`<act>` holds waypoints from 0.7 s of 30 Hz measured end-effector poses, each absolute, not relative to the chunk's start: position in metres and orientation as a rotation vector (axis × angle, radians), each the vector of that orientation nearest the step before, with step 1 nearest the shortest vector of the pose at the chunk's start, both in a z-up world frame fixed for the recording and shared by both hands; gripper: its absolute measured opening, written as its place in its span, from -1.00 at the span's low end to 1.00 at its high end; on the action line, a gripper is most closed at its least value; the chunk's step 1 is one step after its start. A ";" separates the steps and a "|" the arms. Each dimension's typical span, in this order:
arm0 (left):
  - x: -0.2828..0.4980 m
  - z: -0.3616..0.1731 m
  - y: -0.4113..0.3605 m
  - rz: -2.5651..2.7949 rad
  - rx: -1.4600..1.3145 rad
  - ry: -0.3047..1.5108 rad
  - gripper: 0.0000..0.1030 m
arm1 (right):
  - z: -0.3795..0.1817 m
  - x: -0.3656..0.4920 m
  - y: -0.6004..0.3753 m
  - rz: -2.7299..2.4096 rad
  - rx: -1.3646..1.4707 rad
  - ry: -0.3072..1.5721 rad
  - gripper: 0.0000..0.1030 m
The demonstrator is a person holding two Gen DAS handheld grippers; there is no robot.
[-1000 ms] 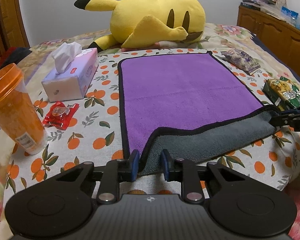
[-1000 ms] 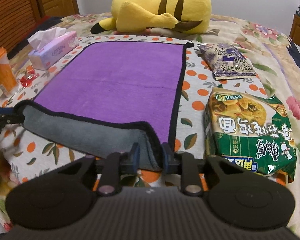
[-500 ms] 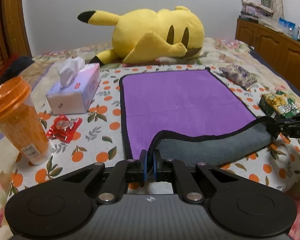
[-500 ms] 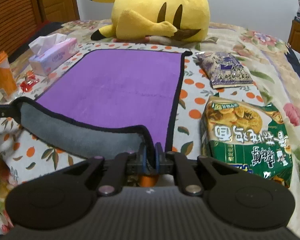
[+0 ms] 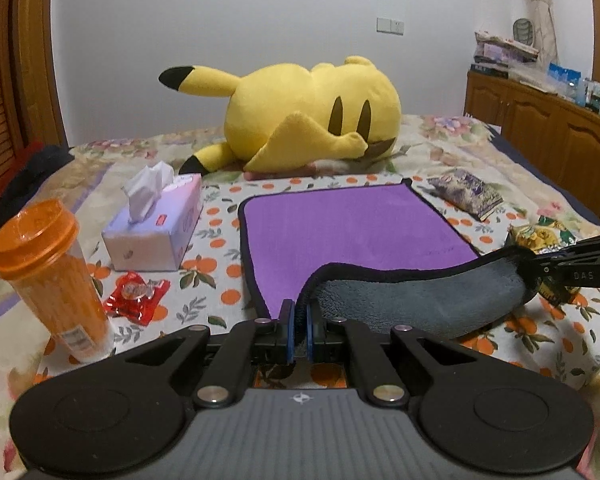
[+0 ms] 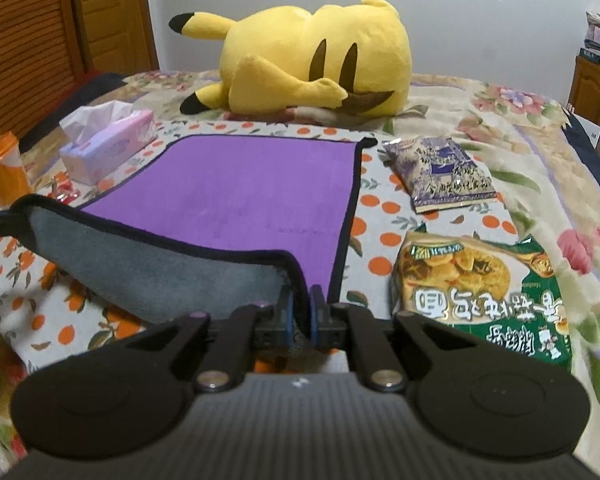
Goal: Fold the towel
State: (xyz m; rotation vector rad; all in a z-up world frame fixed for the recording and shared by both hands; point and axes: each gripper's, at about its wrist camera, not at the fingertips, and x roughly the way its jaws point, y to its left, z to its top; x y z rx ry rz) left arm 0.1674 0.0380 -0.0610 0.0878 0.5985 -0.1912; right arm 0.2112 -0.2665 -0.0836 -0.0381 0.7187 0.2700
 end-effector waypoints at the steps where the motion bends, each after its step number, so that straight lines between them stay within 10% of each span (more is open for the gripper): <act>1: 0.167 -0.060 0.037 -0.190 0.088 0.594 -0.87 | -0.083 0.212 -0.267 0.271 -0.038 0.714 -0.83; 21: 0.177 -0.053 0.038 -0.181 0.088 0.546 -0.88 | -0.066 0.220 -0.265 0.297 -0.074 0.625 -0.83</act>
